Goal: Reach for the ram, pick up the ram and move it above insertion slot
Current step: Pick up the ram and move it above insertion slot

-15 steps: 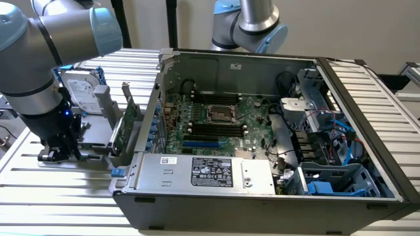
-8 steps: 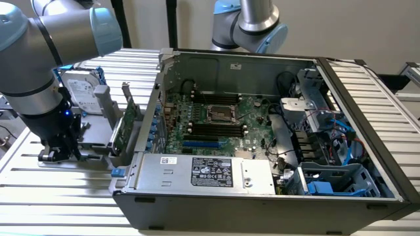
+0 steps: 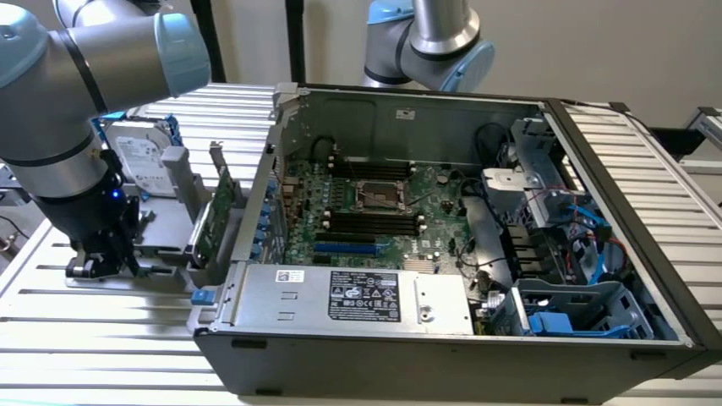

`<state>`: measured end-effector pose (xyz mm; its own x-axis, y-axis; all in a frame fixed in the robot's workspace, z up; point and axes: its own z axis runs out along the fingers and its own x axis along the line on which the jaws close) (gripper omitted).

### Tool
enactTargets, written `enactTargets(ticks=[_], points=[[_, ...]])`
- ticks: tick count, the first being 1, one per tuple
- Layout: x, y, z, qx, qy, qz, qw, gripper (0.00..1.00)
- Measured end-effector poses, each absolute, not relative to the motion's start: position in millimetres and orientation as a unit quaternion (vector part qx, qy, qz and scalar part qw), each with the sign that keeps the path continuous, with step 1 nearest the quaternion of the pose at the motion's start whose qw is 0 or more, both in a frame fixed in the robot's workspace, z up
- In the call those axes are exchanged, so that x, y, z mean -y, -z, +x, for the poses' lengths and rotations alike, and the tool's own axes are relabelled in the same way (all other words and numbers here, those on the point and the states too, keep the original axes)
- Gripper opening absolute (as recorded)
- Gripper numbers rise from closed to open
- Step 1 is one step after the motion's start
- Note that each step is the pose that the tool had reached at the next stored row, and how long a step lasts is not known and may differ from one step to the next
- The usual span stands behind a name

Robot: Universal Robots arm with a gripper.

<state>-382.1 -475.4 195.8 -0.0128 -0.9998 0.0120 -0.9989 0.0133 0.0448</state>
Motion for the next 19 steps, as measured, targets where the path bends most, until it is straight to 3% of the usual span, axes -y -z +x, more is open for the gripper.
enactTargets(ticks=[19], points=[[475.4, -213.7, -382.1, 0.709, 0.011, 0.705, 0.019, 0.13]])
